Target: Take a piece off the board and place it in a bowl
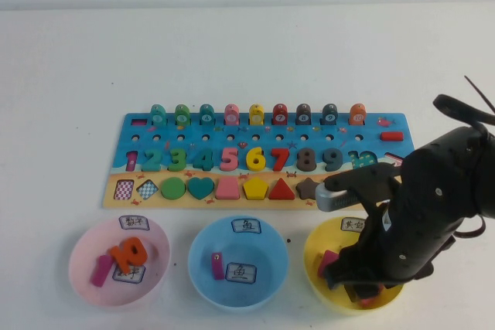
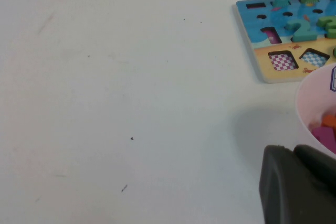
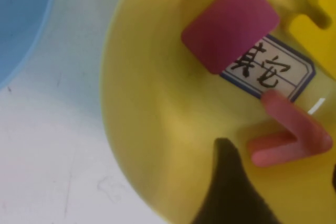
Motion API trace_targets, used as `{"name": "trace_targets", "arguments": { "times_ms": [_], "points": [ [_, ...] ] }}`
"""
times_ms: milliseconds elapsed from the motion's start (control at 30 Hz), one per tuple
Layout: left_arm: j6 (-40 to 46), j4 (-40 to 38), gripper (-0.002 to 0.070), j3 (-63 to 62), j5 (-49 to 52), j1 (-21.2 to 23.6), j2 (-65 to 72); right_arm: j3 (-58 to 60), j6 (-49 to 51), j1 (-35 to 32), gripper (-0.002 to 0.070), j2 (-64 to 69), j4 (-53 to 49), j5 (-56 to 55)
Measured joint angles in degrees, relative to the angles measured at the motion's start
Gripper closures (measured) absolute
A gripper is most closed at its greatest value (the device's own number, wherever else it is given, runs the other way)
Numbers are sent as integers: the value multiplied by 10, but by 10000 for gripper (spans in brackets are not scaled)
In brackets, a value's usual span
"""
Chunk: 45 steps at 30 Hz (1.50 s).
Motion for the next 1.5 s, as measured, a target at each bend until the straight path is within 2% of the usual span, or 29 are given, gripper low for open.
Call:
{"name": "trace_targets", "arguments": {
  "times_ms": [267, 367, 533, 667, 1000, 1233, 1500],
  "points": [
    [0, 0, 676, 0, 0, 0, 0, -2, 0, 0, 323, -23, 7, 7],
    [0, 0, 676, 0, 0, 0, 0, -15, 0, 0, 402, -54, 16, 28],
    [0, 0, 676, 0, 0, 0, 0, -24, -1, 0, 607, -99, 20, 41],
    [0, 0, 676, 0, 0, 0, 0, -24, -9, 0, 675, -129, 17, 61],
    [0, 0, 676, 0, 0, 0, 0, 39, -63, 0, 691, -266, -11, 108],
    [0, 0, 676, 0, 0, 0, 0, 92, -69, 0, 691, -379, -2, 205],
    [0, 0, 676, 0, 0, 0, 0, 93, -73, 0, 692, -426, -22, 205]
  ]
}}
